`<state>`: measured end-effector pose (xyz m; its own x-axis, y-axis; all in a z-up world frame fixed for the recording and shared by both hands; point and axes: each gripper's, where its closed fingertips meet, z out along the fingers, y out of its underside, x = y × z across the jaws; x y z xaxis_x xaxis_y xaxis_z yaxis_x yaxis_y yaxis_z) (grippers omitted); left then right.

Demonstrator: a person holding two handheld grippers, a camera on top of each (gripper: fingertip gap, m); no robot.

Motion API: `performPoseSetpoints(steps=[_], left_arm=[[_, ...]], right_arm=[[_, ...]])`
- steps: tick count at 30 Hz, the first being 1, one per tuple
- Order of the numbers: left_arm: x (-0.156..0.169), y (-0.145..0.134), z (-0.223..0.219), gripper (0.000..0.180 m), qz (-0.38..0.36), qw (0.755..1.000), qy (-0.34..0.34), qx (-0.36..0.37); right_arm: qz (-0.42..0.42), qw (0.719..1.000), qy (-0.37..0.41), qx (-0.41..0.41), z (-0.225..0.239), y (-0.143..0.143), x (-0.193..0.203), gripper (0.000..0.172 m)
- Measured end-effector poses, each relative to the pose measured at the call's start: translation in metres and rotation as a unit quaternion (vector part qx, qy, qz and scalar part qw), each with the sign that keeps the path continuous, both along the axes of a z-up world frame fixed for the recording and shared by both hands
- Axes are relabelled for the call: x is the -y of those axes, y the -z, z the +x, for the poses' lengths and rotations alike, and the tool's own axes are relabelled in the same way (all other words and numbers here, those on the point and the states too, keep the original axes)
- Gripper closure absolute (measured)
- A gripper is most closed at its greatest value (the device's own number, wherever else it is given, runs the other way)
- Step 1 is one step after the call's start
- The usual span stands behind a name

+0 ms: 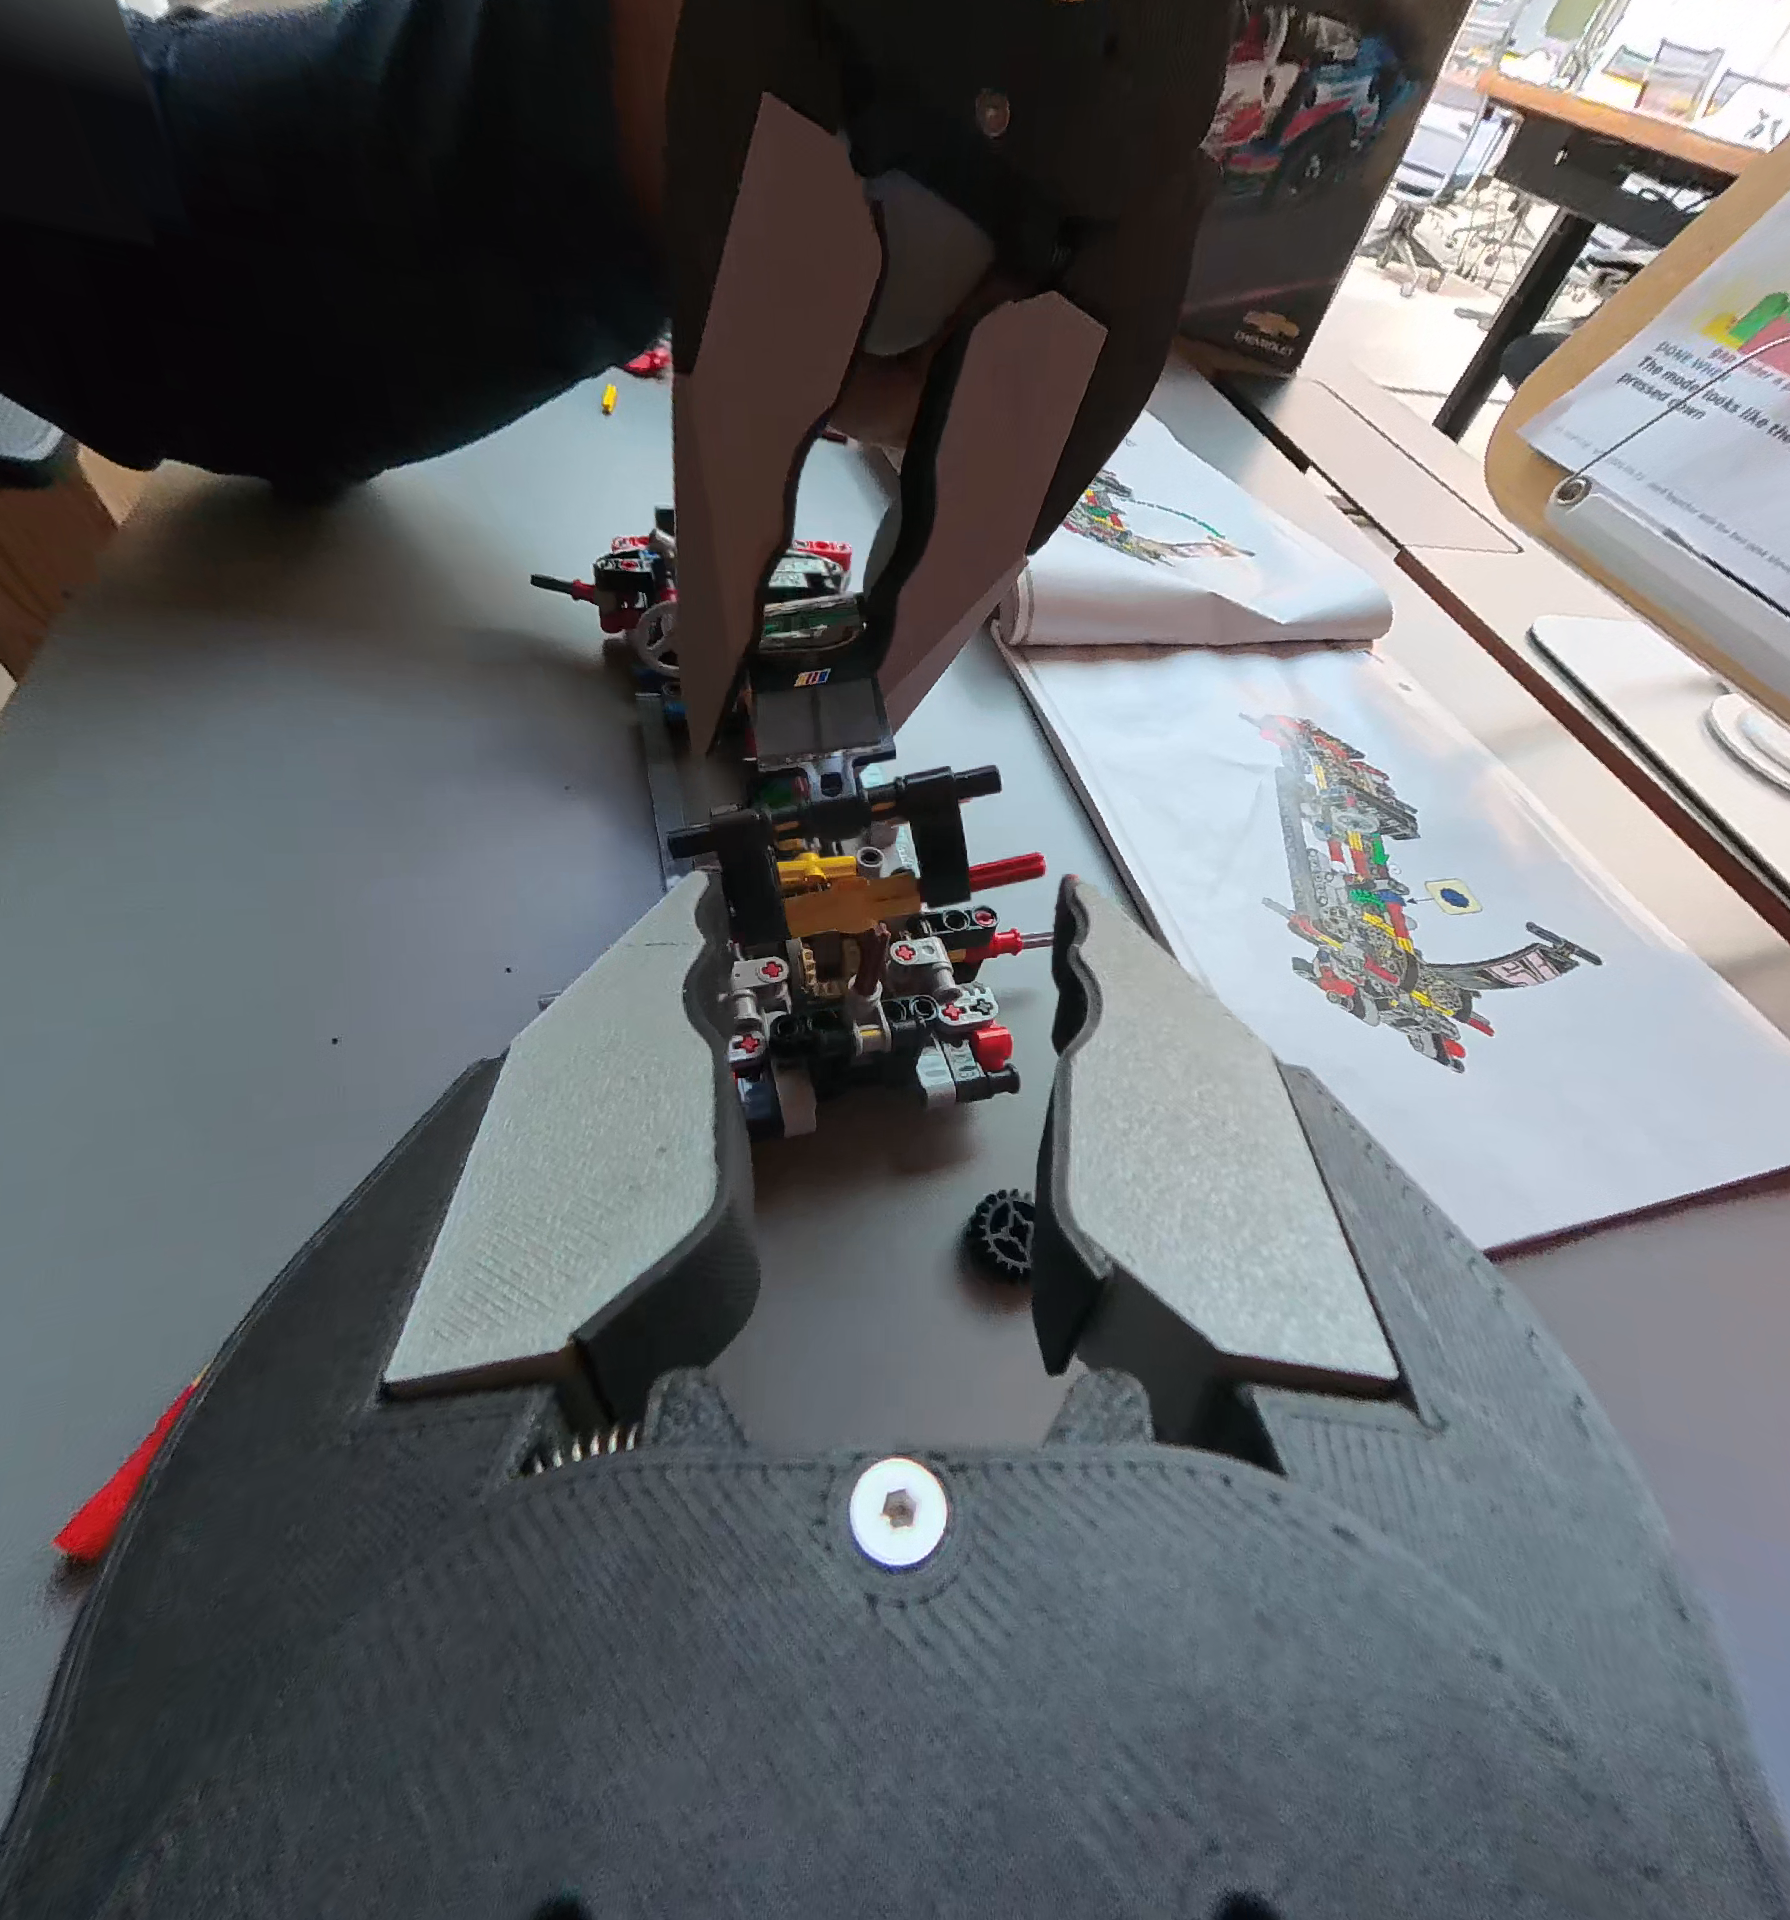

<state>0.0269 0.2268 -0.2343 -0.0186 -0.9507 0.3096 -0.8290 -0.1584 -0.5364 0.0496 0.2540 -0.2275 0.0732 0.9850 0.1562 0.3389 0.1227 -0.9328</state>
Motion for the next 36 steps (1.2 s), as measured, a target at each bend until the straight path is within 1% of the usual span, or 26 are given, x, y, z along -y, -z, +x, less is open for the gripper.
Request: performPoseSetpoints(steps=[8,15,24,31,34,36], left_arm=[[-0.006,0.009,-0.002,0.162,-0.025,1.000,-0.008,0.000],[-0.005,0.010,0.000,0.162,-0.042,0.999,-0.005,0.011],[-0.003,0.016,-0.003,0.163,-0.063,0.998,0.006,0.008],[-0.005,0.016,-0.004,0.163,-0.063,0.998,0.000,0.009],[-0.008,0.016,-0.004,0.164,-0.066,0.998,-0.006,0.011],[-0.008,0.016,-0.005,0.163,-0.067,0.998,-0.008,0.012]], right_arm=[[0.005,1.000,0.008,0.023,-0.004,0.011,-0.002,0.114],[0.007,1.000,0.004,0.026,-0.001,0.010,-0.001,0.116],[-0.002,0.999,0.000,0.032,-0.001,0.013,0.000,0.117],[0.003,1.000,0.003,0.026,0.000,0.010,-0.001,0.117],[0.018,1.000,0.003,0.020,0.001,0.006,-0.001,0.113],[0.028,1.000,0.000,0.013,0.001,0.003,0.001,0.113]])
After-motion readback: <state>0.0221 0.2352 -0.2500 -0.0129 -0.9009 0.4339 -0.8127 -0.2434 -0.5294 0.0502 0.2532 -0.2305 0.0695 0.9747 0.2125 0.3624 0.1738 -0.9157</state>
